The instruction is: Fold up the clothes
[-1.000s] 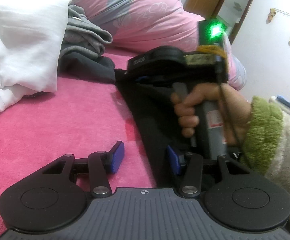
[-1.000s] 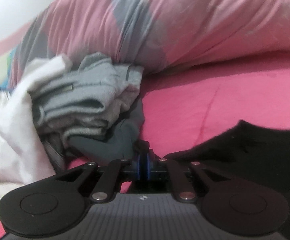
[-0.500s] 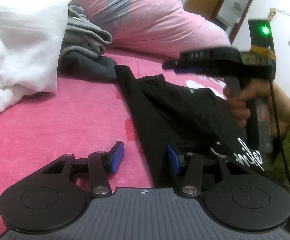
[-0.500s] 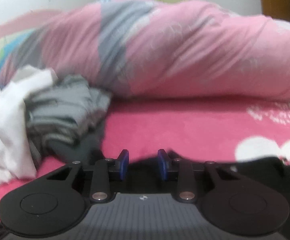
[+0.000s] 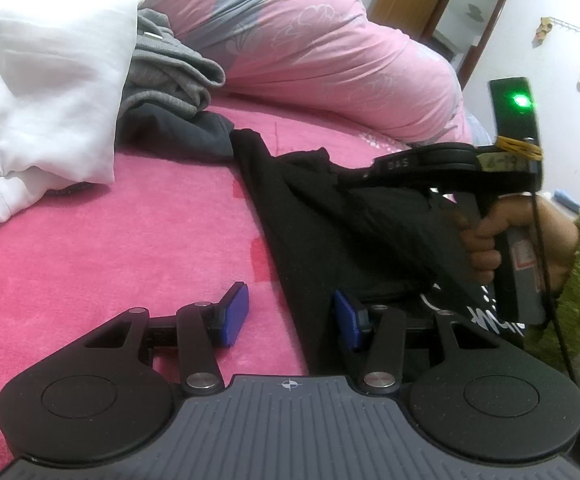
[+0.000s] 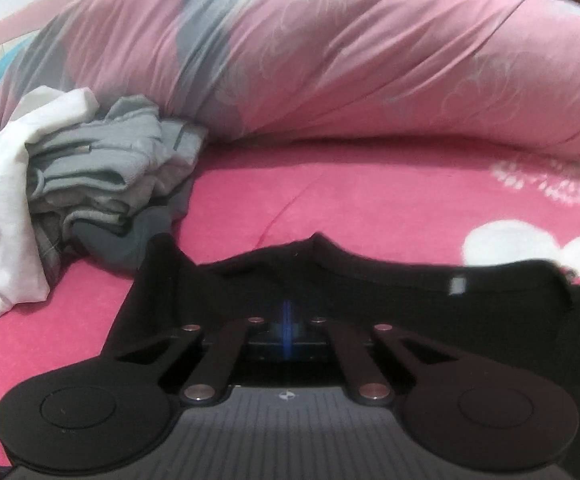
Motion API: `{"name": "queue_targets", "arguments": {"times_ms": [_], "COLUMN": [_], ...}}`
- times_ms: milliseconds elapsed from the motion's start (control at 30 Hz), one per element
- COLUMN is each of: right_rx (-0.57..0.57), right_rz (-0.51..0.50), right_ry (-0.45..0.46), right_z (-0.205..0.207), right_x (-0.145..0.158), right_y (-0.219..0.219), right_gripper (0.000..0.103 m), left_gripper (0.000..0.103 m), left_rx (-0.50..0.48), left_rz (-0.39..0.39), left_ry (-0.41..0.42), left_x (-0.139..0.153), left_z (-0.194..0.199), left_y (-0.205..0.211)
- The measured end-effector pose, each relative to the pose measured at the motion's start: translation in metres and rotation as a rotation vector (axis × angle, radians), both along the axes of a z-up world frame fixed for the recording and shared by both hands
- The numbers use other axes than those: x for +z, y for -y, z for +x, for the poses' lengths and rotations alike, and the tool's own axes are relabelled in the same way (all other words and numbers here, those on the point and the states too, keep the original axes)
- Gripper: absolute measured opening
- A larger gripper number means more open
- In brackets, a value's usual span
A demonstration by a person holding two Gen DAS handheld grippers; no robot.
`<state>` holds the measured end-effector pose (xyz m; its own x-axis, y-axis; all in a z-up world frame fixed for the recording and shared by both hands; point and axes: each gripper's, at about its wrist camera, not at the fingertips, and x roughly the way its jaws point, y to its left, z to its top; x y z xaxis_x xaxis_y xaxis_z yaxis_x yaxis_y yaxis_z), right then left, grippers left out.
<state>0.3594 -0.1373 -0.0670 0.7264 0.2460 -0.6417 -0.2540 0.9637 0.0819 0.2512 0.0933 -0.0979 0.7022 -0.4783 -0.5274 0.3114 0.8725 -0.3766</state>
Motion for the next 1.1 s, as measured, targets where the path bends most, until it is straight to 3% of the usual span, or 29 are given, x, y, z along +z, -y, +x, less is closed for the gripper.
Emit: {"name": "queue_targets", "arguments": {"times_ms": [133,300,433,500,600,767,900,1000,1100], "right_rx": [-0.054,-0.147,-0.207,-0.210,-0.189,-0.108,-0.032,0.005,-0.040], "right_rz": [0.010,0.014,0.188,0.256,0.219,0.164,0.065,-0.014,-0.041], "right_ry": [0.054,0.026,-0.057,-0.085,-0.086,-0.080,-0.012,0.049,0.104], "right_z": [-0.012,-0.012,-0.008,-0.008,-0.009,-0.006,-0.015,-0.023,-0.030], "right_x": [0.013,0.009,0.001,-0.003,-0.006,-0.012,-0.012,-0.011,-0.004], "right_y": [0.009,0.024,0.048,0.054,0.048,0.029,0.010,-0.003,-0.003], "right_gripper": [0.000,0.000,0.003,0.015,0.038,0.036,0.006,0.002,0.002], "left_gripper": [0.048,0.048,0.048,0.048,0.048,0.048,0.048,0.048,0.048], "left_rx": [0.000,-0.001,-0.001,-0.001,-0.001,0.000,0.000,0.001,0.001], "left_rz": [-0.001,-0.004,-0.004,-0.004,-0.004,-0.004,-0.005,-0.005,-0.005], "left_ry": [-0.001,-0.002,-0.002,-0.002,-0.002,-0.002,-0.002,-0.002,-0.002], "left_x": [0.000,0.000,0.000,0.000,0.000,0.000,-0.001,-0.001,-0.001], "left_z": [0.000,0.001,0.001,0.002,0.002,0.002,0.001,0.001,0.002], "left_y": [0.000,-0.001,-0.001,0.000,0.000,0.000,0.000,0.000,0.000]}}
